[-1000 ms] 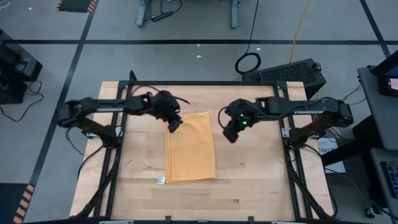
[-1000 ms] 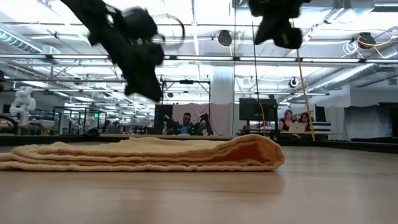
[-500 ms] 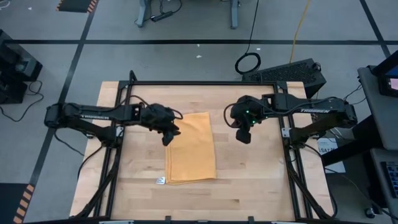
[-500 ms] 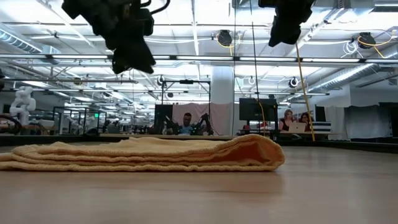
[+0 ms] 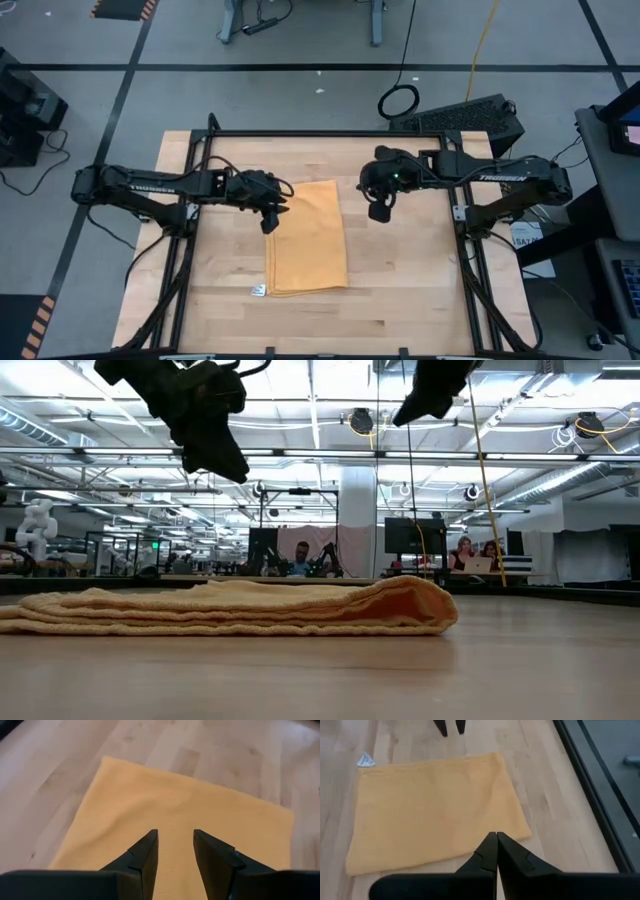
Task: Roll towel
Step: Fold the yellow towel in
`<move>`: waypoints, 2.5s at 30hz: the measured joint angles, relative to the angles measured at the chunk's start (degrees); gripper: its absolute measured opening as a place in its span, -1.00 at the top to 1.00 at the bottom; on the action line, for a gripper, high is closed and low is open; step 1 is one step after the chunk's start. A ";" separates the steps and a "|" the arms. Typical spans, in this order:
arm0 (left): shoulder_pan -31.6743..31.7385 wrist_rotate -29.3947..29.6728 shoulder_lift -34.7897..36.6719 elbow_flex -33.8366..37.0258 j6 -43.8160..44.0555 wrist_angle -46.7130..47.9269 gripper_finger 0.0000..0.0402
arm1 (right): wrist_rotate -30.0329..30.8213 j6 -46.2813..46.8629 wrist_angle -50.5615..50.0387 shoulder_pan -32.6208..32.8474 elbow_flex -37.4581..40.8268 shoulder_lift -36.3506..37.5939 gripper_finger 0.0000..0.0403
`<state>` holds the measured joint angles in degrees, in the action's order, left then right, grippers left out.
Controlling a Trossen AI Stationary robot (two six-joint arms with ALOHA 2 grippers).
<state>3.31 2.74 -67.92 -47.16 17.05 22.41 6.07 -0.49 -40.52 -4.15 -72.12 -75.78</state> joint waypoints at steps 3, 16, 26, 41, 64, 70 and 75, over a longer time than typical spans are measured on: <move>-2.48 0.37 -0.04 0.00 -4.24 0.02 0.36 | -0.31 -1.51 1.61 0.66 0.00 -1.18 1.00; -19.90 21.04 -2.35 1.66 -3.26 -1.54 0.36 | -0.02 -2.52 8.73 6.40 0.02 -12.46 1.00; -31.07 26.98 -5.31 2.63 5.27 -3.13 0.36 | 1.36 5.46 12.15 16.73 0.02 -15.05 1.00; -40.94 33.70 -11.76 2.60 15.92 -1.67 0.33 | 8.61 7.95 14.32 29.95 5.51 -14.98 1.00; -55.45 35.51 -27.80 2.38 21.41 -10.07 -0.16 | 14.61 18.38 51.31 37.61 30.34 -15.00 0.82; -54.73 40.86 -28.00 0.81 20.92 -10.30 -0.20 | 15.94 17.81 53.83 37.65 30.32 -16.63 0.49; -53.90 41.22 -27.96 0.66 16.56 -14.02 -0.45 | 16.52 16.20 57.22 37.65 30.36 -21.95 0.25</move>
<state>-50.59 43.96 -95.88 -46.50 33.61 8.39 22.59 15.71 16.70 33.50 -41.76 -97.73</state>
